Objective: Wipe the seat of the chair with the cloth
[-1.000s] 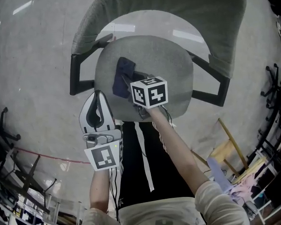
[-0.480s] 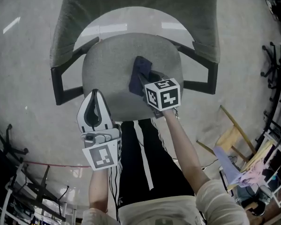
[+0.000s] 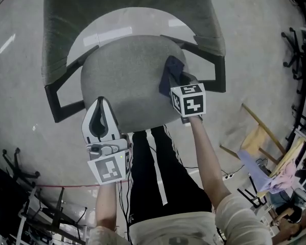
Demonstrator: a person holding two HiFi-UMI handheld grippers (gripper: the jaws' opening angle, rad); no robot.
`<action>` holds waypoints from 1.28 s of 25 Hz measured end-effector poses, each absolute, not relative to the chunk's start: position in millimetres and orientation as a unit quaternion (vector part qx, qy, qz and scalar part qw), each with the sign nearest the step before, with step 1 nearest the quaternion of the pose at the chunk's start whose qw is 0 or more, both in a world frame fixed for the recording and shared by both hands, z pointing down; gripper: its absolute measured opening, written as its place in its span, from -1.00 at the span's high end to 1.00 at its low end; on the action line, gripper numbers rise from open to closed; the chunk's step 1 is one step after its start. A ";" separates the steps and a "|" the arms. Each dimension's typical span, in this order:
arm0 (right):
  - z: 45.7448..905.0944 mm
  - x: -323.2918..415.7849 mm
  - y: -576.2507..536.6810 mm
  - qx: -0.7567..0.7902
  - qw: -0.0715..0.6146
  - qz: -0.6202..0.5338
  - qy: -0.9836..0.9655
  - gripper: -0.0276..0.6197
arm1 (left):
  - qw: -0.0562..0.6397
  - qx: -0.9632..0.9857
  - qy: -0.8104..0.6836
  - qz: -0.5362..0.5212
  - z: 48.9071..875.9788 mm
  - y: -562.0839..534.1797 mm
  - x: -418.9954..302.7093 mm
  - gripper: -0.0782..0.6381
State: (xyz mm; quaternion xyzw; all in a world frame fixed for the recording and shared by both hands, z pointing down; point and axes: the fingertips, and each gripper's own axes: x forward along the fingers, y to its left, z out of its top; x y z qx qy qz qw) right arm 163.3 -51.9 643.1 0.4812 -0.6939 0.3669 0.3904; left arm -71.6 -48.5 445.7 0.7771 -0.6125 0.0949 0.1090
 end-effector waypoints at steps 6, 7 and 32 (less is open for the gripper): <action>639.4 184.7 -51.5 0.515 0.432 0.322 -0.667 0.76 | 0.111 0.785 -0.601 0.098 447.5 -45.1 -58.9 0.74; 638.3 185.9 -51.6 0.521 0.436 0.315 -0.662 0.76 | 0.111 0.787 -0.599 0.098 447.2 -44.3 -57.2 0.74; 532.2 93.9 -86.8 0.514 0.330 0.240 -0.755 0.76 | 0.090 0.715 -0.686 0.100 429.0 -15.0 -146.0 0.74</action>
